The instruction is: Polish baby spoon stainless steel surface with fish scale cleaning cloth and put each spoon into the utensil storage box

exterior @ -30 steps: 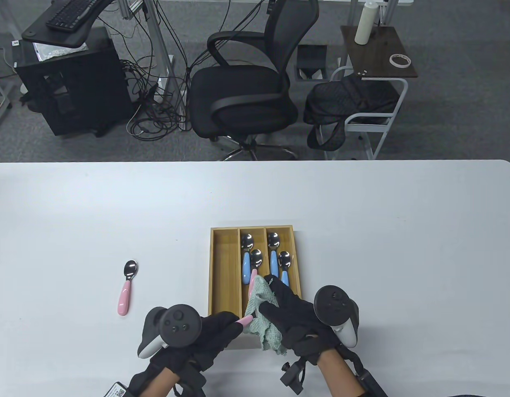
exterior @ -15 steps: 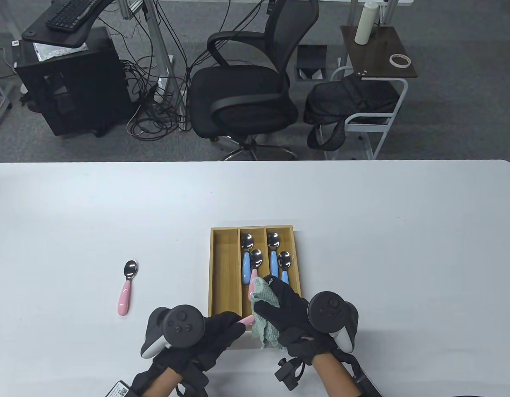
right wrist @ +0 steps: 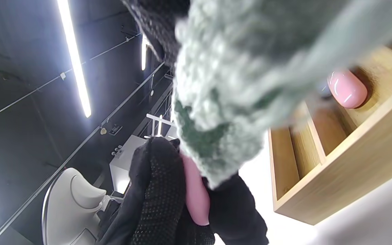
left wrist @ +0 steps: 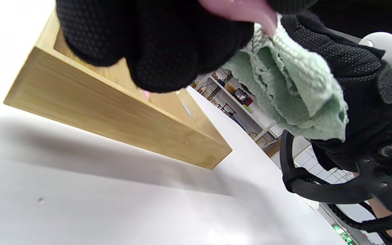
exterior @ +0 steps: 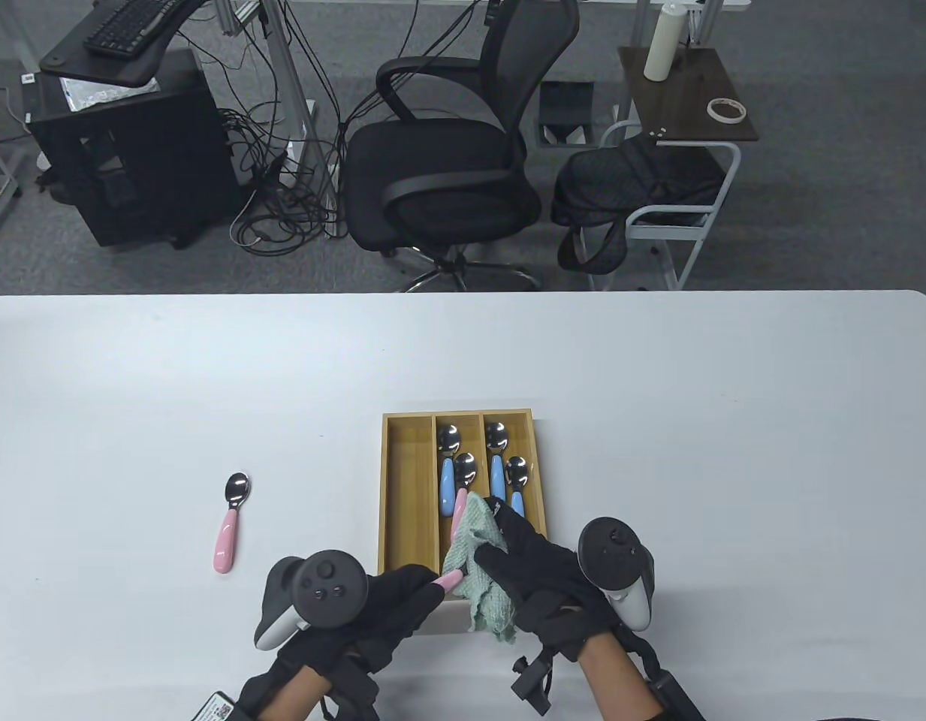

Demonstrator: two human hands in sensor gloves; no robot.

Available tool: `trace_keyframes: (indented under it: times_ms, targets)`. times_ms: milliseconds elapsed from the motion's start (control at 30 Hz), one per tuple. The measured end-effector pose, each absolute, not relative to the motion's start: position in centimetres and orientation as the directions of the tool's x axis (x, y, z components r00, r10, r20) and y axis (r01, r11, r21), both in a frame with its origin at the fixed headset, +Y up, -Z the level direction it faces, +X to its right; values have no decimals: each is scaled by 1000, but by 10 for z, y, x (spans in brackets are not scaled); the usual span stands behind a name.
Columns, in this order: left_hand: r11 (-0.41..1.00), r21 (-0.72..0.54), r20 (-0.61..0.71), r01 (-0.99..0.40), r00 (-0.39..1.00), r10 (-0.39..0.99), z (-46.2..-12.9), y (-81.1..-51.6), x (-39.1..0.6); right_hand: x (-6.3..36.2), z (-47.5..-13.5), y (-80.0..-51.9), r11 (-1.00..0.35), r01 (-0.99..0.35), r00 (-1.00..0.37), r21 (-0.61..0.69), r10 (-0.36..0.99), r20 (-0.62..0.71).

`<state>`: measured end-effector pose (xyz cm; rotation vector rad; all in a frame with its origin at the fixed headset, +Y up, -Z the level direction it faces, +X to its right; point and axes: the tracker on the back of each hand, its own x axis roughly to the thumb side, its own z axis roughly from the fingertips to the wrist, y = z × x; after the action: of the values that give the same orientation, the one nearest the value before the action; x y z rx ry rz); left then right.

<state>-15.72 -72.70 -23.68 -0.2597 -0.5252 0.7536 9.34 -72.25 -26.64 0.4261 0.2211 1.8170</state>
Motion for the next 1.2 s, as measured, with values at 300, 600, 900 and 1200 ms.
trace_keyframes:
  times_ms: [300,600,900,1200]
  targets:
    - [714,-417,371,-562,612,698,-235,-729,-154,92,-266,-723,-386,-871,-343,302,920,189]
    - [701,-532,423,-475,568,706,-235,-729,-150,87,-261,-714,-649,-745,-571,155,740,356]
    - [716,-495,424,-492,582,693,-233,-728,-151,95,-264,-719,-456,-798,-369,394,886,280]
    - [710,-515,420,-480,581,698,-239,-729,-155,96,-262,-718,-548,-768,-459,333,832,312]
